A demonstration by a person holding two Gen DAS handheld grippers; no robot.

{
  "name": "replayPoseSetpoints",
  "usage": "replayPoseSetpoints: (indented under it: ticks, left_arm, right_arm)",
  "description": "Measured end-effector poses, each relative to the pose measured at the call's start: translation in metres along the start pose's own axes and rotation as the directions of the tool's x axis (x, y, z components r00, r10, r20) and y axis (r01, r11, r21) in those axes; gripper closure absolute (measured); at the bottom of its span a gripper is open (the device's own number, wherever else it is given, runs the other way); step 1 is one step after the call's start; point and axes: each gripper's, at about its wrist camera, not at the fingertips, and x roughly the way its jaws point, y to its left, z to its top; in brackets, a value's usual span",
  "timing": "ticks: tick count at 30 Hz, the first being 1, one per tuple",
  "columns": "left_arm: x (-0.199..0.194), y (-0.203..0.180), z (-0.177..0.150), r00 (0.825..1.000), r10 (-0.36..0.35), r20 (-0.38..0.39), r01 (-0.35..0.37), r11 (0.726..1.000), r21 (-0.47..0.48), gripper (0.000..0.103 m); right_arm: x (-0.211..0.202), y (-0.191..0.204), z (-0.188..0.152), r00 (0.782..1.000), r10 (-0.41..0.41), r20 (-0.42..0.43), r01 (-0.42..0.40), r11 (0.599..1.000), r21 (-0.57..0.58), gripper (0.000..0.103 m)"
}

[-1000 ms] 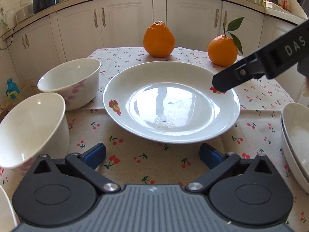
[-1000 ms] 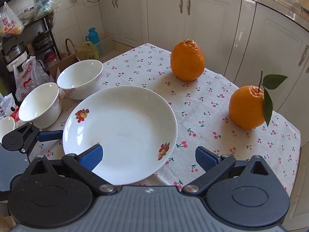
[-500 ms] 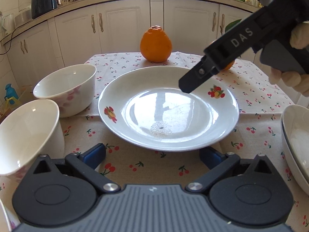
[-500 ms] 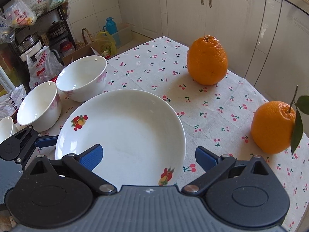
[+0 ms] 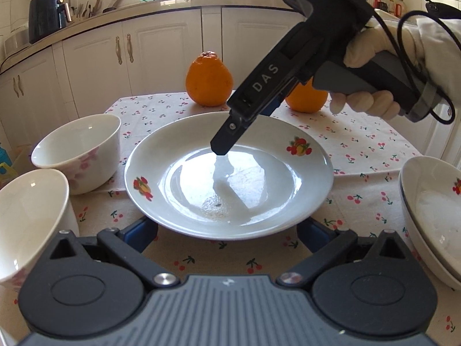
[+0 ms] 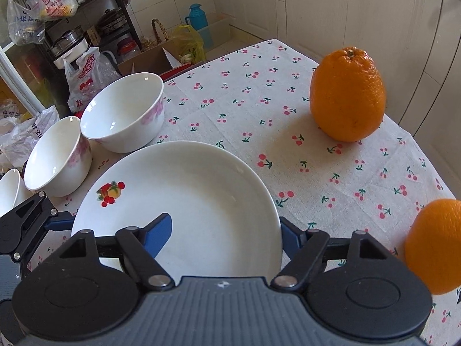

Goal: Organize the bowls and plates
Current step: 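Lift the held plate and carry it toward the plate stack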

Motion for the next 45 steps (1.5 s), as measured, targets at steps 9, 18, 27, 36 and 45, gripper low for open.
replayPoseSetpoints:
  ticks: [9, 18, 27, 36, 45]
  left_arm:
    - [0.004, 0.001, 0.001, 1.0, -0.004, -0.012, 0.004, 1.0, -0.004, 0.002]
    - [0.004, 0.0, 0.001, 1.0, 0.009, -0.024, -0.008, 1.0, 0.021, 0.002]
    - [0.003, 0.001, 0.001, 1.0, 0.004, -0.018, -0.004, 1.0, 0.023, 0.002]
    - [-0.005, 0.0, 0.003, 1.0, 0.007, -0.012, -0.006, 0.999, 0.032, 0.002]
    - [-0.014, -0.003, 0.002, 1.0, -0.005, -0.012, 0.006, 0.999, 0.05, 0.002]
  right_arm:
    - [0.011, -0.011, 0.012, 0.998, 0.048, -0.03, -0.048, 0.999, -0.002, 0.032]
    - [0.01, -0.008, 0.011, 0.996, 0.058, -0.072, -0.06, 0.998, -0.03, 0.033]
    - [0.015, -0.008, 0.016, 0.997, 0.061, -0.049, -0.062, 0.998, -0.016, 0.03]
    - [0.004, -0.007, 0.006, 0.995, 0.089, -0.054, -0.088, 0.996, 0.014, 0.03]
    - [-0.013, -0.002, -0.002, 0.994, 0.103, -0.021, -0.102, 0.994, 0.03, 0.03]
